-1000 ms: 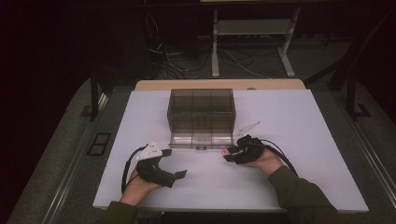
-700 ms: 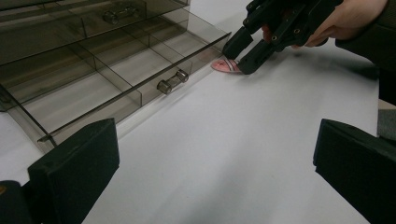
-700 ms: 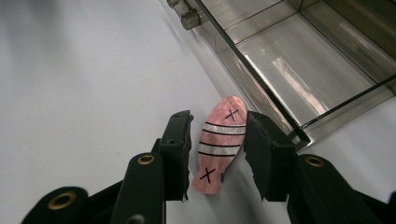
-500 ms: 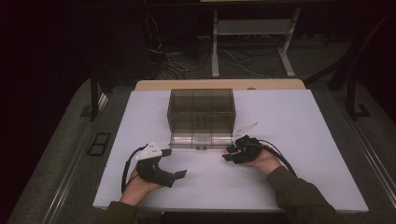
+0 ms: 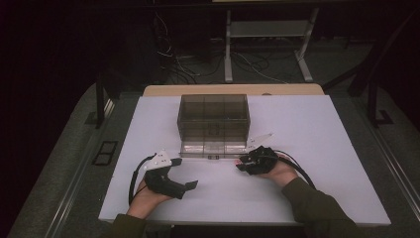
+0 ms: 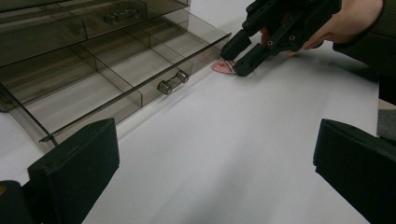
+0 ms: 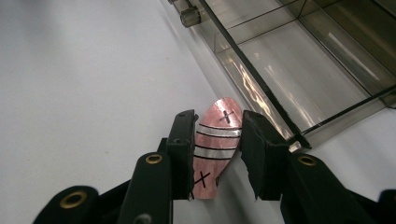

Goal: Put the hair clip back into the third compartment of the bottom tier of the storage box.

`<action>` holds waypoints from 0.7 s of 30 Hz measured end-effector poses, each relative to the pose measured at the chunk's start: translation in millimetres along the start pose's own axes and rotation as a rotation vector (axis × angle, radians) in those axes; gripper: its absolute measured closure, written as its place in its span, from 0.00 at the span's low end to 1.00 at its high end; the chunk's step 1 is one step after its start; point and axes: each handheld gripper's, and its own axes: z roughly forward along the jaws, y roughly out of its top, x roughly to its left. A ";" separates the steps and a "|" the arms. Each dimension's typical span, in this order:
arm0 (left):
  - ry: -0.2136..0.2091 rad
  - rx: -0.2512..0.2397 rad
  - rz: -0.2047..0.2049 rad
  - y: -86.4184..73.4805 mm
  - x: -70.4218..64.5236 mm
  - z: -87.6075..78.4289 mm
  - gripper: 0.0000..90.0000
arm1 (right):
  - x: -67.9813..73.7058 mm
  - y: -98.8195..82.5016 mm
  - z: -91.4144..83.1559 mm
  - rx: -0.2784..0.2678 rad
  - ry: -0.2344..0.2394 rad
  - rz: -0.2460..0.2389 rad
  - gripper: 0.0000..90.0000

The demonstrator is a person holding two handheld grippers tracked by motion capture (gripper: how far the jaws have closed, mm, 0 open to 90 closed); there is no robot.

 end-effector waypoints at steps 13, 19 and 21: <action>0.003 0.002 0.003 -0.1 0.1 -0.8 0.00 | -1.7 -1.4 -0.5 -0.012 0.007 0.001 0.74; 0.006 0.000 0.006 -0.1 1.1 -1.6 0.00 | -3.4 -1.4 -1.2 -0.017 0.020 0.002 0.74; 0.006 -0.001 0.008 -0.3 1.5 -2.0 0.00 | -3.6 -1.4 -1.3 -0.016 0.022 0.002 0.74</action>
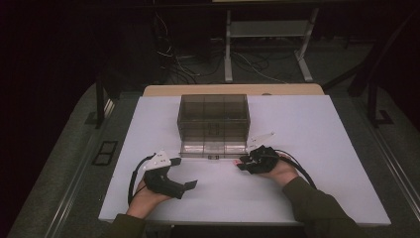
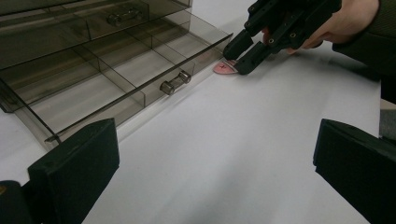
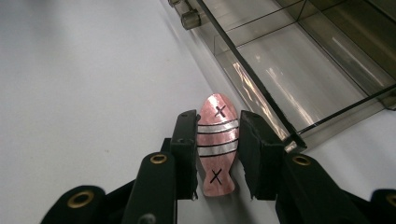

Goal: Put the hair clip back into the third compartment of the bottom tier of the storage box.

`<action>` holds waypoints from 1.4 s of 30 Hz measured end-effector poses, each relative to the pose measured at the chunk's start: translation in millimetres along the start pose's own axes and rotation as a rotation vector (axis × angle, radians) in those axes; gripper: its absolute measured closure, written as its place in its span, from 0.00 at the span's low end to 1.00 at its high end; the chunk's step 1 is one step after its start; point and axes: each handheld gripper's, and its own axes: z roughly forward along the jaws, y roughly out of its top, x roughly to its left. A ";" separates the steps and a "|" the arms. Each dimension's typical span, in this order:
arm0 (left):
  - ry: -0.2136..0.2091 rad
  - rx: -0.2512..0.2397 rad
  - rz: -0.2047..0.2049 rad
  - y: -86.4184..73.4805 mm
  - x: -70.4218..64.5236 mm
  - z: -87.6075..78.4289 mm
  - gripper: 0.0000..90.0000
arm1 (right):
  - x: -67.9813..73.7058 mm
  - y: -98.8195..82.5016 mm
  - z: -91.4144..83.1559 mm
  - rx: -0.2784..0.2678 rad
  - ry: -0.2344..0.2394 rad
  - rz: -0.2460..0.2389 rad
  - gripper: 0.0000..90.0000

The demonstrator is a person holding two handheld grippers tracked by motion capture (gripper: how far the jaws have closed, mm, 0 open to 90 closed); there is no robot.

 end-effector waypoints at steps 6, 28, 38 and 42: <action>0.000 -0.003 0.001 -0.5 0.9 0.1 0.00 | -0.2 0.9 -3.3 -0.010 0.020 0.002 0.74; 0.000 -0.011 0.012 -4.1 4.7 1.9 0.00 | -1.8 8.1 -24.2 -0.074 0.095 0.025 0.74; -0.002 -0.009 0.008 -3.6 3.5 2.0 0.00 | -4.6 13.4 -33.0 -0.099 0.099 0.040 0.74; -0.003 -0.008 0.008 -3.5 3.3 2.1 0.00 | -6.6 15.1 -35.5 -0.109 0.102 0.042 0.74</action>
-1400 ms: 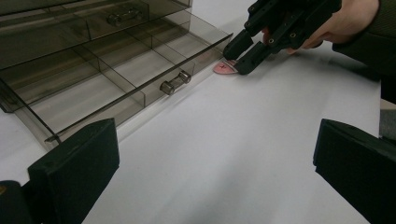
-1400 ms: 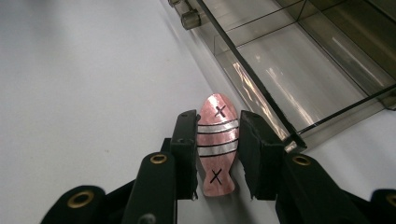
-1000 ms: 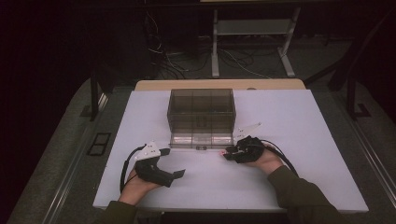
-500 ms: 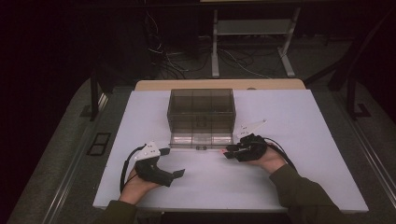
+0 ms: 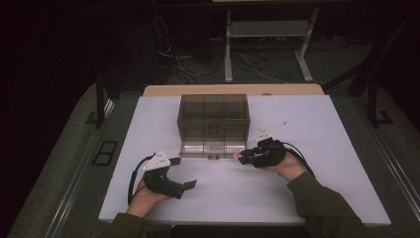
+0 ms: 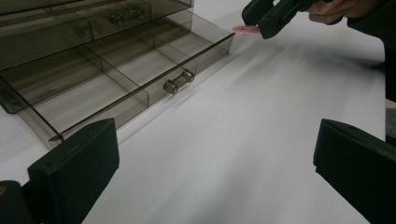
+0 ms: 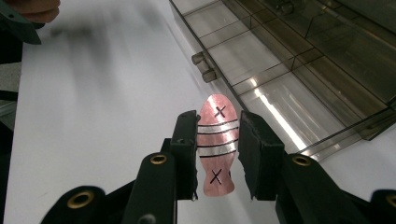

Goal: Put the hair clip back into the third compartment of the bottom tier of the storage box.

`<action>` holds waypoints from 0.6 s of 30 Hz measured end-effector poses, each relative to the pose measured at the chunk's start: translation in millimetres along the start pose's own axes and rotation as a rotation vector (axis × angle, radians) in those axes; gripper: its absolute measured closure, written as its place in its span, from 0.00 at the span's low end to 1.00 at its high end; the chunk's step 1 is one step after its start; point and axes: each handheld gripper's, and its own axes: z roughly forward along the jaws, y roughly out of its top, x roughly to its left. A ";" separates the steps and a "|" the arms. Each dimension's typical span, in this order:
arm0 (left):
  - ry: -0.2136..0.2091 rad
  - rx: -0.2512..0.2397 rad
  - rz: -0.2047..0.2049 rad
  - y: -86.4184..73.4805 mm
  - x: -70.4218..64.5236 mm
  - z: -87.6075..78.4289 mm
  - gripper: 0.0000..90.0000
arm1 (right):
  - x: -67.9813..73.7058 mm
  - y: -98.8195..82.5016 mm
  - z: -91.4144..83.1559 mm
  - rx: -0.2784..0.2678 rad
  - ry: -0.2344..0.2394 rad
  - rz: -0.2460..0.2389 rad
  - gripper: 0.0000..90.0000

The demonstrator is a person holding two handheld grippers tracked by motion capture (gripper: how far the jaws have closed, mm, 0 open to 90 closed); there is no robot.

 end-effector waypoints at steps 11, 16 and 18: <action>-0.003 -0.001 0.004 0.2 -0.6 0.5 0.00 | -4.1 5.5 -7.2 -0.021 -0.014 0.012 0.74; -0.002 -0.001 0.002 0.1 -0.3 0.7 0.00 | -5.7 7.4 -9.1 -0.028 -0.020 0.011 0.74; -0.002 -0.001 0.003 0.2 -0.5 0.6 0.00 | -6.7 8.3 -9.9 -0.031 -0.021 0.013 0.74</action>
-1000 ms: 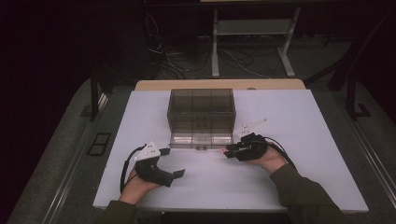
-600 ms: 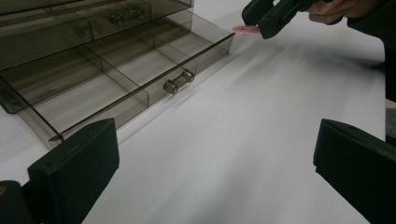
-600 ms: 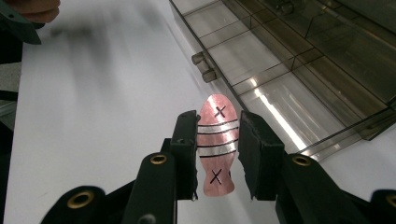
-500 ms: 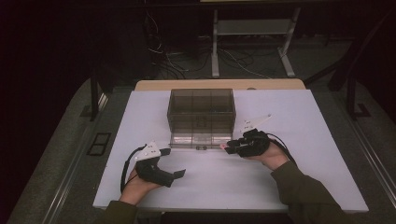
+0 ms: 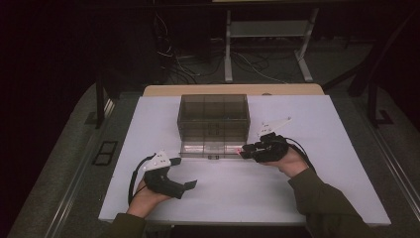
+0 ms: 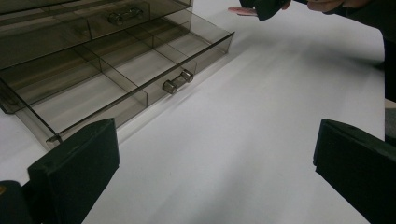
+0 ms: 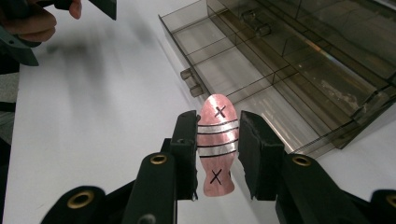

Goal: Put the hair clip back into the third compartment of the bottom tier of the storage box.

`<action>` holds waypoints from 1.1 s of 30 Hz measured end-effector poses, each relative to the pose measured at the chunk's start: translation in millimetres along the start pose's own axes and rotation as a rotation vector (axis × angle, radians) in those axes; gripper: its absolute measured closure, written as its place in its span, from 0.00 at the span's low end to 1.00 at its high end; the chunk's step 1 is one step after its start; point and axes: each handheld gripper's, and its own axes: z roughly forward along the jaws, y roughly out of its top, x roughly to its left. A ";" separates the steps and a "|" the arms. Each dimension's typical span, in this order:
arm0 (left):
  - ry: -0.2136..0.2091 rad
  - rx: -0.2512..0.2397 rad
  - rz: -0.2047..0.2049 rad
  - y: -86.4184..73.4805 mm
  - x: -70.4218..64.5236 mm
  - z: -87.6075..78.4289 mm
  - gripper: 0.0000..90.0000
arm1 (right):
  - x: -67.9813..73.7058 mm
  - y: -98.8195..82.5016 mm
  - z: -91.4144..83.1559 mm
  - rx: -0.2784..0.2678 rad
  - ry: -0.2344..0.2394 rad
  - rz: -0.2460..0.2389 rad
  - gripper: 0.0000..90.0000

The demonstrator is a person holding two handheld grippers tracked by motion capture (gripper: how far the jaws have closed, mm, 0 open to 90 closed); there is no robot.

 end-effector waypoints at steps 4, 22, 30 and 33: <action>0.000 -0.001 0.000 0.3 -0.3 -0.1 0.00 | -2.7 1.9 -1.1 -0.005 -0.009 0.008 0.74; 0.000 -0.003 -0.002 0.2 -0.1 0.0 0.00 | -16.7 17.3 5.5 -0.025 -0.032 0.015 0.74; -0.001 -0.002 -0.004 0.2 -0.2 0.4 0.00 | -20.2 22.1 11.6 -0.020 -0.039 0.013 0.74; -0.001 -0.003 -0.004 0.3 -0.1 0.2 0.00 | -21.6 23.3 13.9 -0.018 -0.042 0.015 0.74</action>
